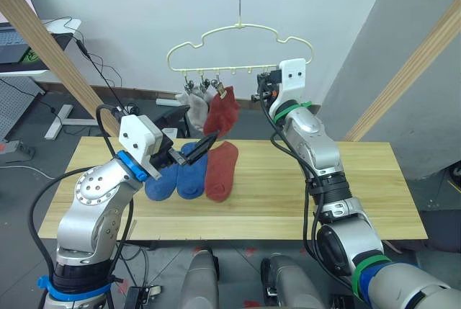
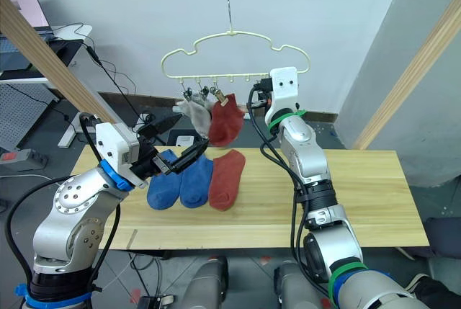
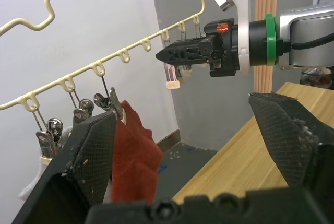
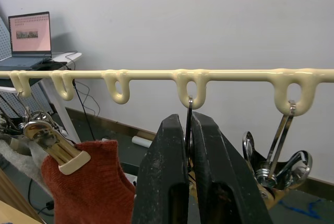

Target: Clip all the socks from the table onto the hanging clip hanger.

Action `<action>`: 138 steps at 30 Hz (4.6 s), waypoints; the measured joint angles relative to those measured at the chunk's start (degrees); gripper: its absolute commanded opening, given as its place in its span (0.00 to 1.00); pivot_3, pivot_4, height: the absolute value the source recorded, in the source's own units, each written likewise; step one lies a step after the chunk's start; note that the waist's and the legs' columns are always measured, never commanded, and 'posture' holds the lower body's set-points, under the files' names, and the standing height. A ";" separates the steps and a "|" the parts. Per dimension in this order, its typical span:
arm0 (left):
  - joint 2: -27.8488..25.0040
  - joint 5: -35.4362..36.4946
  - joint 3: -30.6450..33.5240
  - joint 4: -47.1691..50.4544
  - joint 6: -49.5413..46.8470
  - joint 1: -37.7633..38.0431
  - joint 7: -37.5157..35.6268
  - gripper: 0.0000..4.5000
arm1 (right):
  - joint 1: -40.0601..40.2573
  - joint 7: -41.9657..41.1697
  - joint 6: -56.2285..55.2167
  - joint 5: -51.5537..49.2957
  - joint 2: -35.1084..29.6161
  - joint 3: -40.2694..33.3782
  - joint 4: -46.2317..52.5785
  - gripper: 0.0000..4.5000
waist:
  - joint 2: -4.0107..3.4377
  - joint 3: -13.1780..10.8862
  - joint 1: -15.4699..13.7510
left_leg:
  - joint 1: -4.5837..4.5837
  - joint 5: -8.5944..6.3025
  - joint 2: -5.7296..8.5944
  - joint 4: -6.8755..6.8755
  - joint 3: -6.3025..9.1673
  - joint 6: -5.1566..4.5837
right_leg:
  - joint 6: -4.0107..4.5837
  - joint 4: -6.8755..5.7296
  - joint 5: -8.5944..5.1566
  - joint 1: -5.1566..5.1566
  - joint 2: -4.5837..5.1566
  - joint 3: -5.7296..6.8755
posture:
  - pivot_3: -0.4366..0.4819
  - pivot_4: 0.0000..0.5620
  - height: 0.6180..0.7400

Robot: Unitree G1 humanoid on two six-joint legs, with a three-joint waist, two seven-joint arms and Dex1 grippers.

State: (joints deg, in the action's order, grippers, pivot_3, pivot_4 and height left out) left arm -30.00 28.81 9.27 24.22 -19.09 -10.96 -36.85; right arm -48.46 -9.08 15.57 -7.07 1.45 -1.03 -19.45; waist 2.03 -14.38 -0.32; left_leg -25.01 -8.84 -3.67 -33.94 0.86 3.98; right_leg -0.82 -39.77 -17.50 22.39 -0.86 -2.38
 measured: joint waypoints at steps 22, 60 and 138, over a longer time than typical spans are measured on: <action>9.56 -24.92 -20.02 -44.21 3.33 -15.60 7.34 1.00 | 0.97 -9.47 13.42 -3.25 -7.66 1.08 9.96 0.00 | -0.35 -0.31 0.19 | -0.24 -0.02 0.04 0.04 -0.11 -0.04 | 0.00 0.31 -0.01 0.15 -0.03 0.05 | 0.49 0.47 1.00; 16.14 -20.99 -14.71 -36.40 12.27 -12.44 -4.45 0.01 | -1.28 -4.60 34.78 -13.06 -7.96 -7.28 18.72 0.00 | -0.34 -0.30 1.59 | -0.88 0.01 0.07 -0.20 0.00 -0.02 | -0.03 -0.23 0.00 0.82 0.01 0.09 | 0.49 0.42 1.00; 2.37 -2.19 -4.41 -11.00 -16.23 -11.51 -0.51 1.00 | 18.71 2.75 16.69 -4.72 -13.26 7.65 34.66 0.69 | -0.34 -0.29 2.46 | -0.89 0.04 0.05 -0.30 -0.02 0.01 | -0.08 -0.24 0.01 0.85 -0.05 0.06 | 0.53 0.39 1.00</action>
State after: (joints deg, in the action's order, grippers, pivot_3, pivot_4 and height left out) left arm -27.64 26.63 4.87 13.23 -35.33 -22.47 -37.36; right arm -29.75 -6.33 32.25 -11.79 -11.82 6.62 15.21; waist 1.69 -14.67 2.14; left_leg -25.90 -8.80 -3.62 -34.24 0.84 3.99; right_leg -0.90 -40.01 -17.50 23.24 -0.91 -2.33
